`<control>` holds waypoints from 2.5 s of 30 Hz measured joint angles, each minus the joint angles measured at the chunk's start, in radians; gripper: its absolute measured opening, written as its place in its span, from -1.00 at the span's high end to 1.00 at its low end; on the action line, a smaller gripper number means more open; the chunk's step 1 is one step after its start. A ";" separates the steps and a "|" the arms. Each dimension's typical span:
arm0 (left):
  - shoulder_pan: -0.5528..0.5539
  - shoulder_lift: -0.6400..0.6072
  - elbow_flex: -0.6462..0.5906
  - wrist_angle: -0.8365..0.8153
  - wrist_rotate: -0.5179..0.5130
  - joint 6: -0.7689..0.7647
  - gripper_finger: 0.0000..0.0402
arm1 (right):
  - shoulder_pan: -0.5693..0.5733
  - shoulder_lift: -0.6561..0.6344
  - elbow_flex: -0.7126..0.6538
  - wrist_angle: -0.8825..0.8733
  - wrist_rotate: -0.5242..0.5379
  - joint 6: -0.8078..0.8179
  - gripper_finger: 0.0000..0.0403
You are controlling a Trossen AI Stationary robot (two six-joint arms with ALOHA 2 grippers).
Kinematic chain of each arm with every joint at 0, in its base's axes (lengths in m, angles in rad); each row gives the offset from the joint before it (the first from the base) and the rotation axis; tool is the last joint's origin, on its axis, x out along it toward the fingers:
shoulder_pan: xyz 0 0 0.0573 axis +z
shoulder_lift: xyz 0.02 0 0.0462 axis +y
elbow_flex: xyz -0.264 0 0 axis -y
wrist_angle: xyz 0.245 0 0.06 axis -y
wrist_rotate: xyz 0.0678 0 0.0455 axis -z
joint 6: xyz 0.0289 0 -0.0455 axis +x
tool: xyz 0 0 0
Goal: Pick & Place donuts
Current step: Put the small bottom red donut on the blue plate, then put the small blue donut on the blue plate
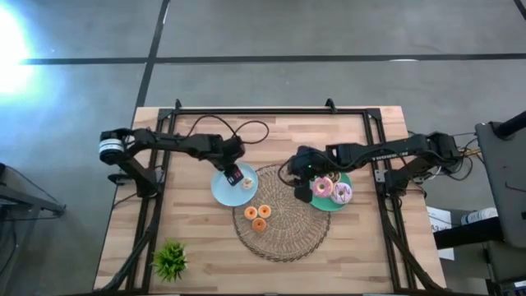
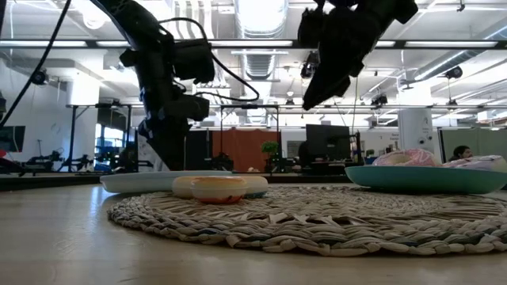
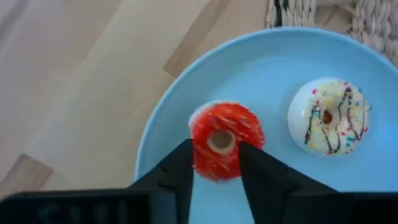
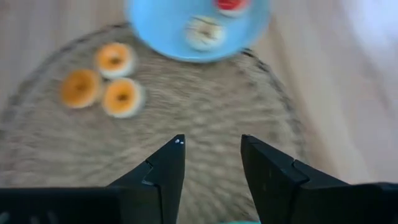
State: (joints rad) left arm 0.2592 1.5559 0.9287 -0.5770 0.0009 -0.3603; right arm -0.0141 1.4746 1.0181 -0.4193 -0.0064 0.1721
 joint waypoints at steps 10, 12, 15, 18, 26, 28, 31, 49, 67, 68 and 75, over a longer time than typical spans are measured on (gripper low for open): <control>-0.136 -0.270 0.008 -0.036 -0.094 -0.049 0.25 | 0.020 0.017 -0.013 0.131 -0.127 -0.093 0.23; -0.231 -0.320 0.008 -0.006 -0.137 -0.016 0.27 | 0.043 0.041 -0.013 0.158 -0.127 -0.200 0.23; -0.396 -0.339 0.007 -0.002 -0.240 0.001 0.31 | 0.078 0.086 -0.012 0.206 -0.127 -0.326 0.22; -0.540 -0.320 0.002 -0.011 -0.334 -0.083 0.33 | 0.082 0.127 0.005 0.242 -0.141 -0.333 0.20; -0.714 -0.217 0.002 -0.008 -0.421 -0.399 0.34 | 0.115 0.287 0.118 0.183 -0.217 -0.460 0.16; -0.729 -0.194 0.002 -0.007 -0.422 -0.433 0.34 | 0.130 0.330 0.153 0.174 -0.217 -0.469 0.16; -0.743 -0.162 0.002 0.000 -0.429 -0.487 0.34 | 0.152 0.393 0.191 0.152 -0.205 -0.468 0.18; -0.766 -0.134 0.004 0.017 -0.504 -0.558 0.34 | 0.218 0.478 0.236 0.158 -0.067 -0.442 0.26; -0.766 -0.135 0.002 0.012 -0.518 -0.555 0.34 | 0.200 0.511 0.186 0.252 -0.069 -0.456 0.26; -0.766 -0.135 0.002 0.012 -0.520 -0.555 0.34 | 0.198 0.518 0.188 0.259 -0.069 -0.455 0.26; -0.765 -0.135 0.002 0.006 -0.524 -0.565 0.34 | 0.196 0.533 0.196 0.238 -0.069 -0.400 0.27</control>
State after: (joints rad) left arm -0.5060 1.4204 0.9306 -0.5715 -0.5236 -0.9257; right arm 0.1820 2.0074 1.2139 -0.1817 -0.0751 -0.2284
